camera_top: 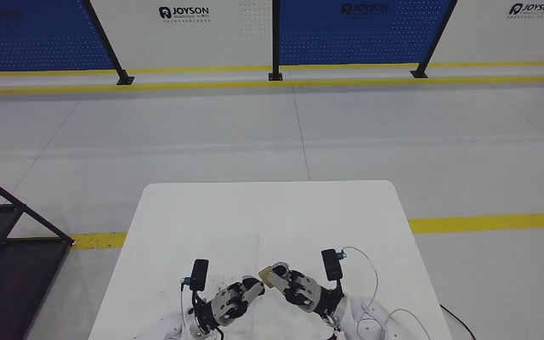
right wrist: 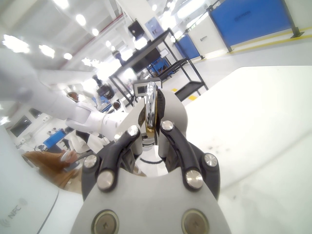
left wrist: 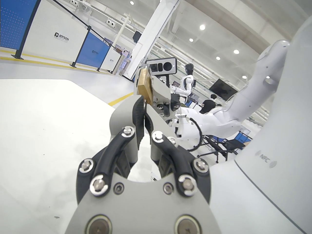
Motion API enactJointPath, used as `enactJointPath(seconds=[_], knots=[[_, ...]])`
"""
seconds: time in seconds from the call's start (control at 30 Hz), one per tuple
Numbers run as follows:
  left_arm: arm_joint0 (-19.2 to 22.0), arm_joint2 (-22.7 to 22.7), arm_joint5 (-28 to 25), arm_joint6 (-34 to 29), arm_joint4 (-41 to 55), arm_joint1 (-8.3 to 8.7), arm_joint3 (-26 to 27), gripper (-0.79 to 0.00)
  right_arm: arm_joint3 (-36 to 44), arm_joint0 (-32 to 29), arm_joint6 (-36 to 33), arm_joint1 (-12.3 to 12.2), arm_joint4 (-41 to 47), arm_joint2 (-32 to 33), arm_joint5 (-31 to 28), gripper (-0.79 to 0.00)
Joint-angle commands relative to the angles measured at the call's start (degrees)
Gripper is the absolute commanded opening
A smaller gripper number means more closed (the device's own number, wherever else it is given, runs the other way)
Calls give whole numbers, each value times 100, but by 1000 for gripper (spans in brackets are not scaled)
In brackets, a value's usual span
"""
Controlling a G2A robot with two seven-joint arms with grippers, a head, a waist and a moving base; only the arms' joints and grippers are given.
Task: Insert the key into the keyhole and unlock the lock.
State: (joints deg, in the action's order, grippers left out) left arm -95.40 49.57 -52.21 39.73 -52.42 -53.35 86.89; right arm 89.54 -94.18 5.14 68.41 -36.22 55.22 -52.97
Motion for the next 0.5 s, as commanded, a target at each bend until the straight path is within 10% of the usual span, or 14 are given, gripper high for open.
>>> enactJointPath(seconds=[0.0,0.47], knots=[[-33,34,137,108,-129,-14,33,-785,17,-11,10,-2,-13,7,46,-785],[-236,194,951,509,-875,-92,224,-785,88,-50,-23,-14,20,8,237,-785]])
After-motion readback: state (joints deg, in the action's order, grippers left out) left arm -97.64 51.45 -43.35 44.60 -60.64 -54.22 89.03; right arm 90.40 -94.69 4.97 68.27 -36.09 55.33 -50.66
